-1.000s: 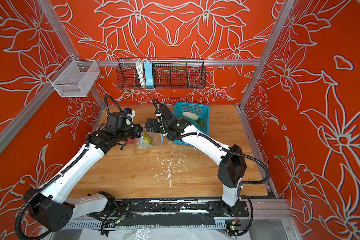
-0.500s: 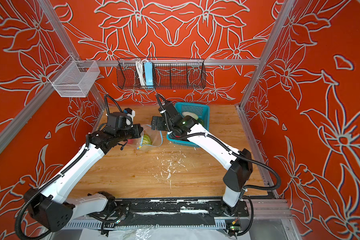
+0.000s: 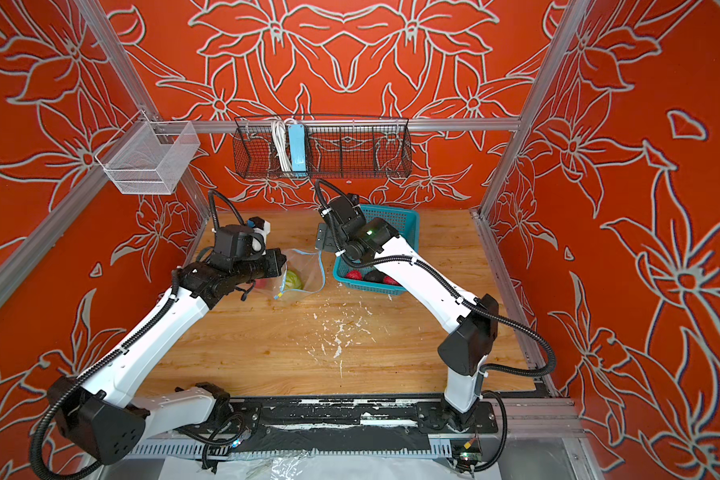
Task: Place the food in the zip-top bag and seal the zipper
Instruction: 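Open the right gripper to release the cabbage and withdraw toward the basket, then move the right gripper over the basket above the orange-red mango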
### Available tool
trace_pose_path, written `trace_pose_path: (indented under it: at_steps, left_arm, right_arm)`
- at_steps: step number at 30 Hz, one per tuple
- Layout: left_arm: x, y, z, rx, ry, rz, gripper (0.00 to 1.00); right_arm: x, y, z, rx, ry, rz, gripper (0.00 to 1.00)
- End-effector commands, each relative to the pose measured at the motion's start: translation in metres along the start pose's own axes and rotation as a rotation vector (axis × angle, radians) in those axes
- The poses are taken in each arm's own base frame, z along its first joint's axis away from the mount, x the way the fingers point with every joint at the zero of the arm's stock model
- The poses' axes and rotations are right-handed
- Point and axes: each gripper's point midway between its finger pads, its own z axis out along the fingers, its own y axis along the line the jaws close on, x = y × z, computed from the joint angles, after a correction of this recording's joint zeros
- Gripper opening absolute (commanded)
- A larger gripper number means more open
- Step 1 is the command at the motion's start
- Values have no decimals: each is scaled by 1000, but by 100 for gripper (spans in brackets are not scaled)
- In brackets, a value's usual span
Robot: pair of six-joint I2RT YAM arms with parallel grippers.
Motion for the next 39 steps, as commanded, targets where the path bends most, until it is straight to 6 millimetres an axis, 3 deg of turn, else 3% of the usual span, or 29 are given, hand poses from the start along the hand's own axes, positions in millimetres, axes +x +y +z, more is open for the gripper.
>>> trace_pose_path:
  at_steps: [1,4,11,16,29,39]
  left_arm:
    - [-6,0,-7,10,-32,-1,0]
    - [-5,0,-7,8,-32,2,0]
    - [-5,-1,-6,12,-31,3,0]
    - [-4,0,-5,11,-28,4,0]
    - [-6,-1,-10,14,-42,5,0]
    - [-7,0,-10,11,-53,7,0]
  right_arm:
    - [-6,-11,-2,55,-19,16,98]
    - [-10,-1,-10,-10,-33,-27,98]
    - [-16,1,-18,-136,-148,-45,98]
    - [-16,-12,-10,-49,-122,-137,98]
    - [-17,-37,25,71,-16,-182,98]
    - [-15,-55,59,89,80,-64,98]
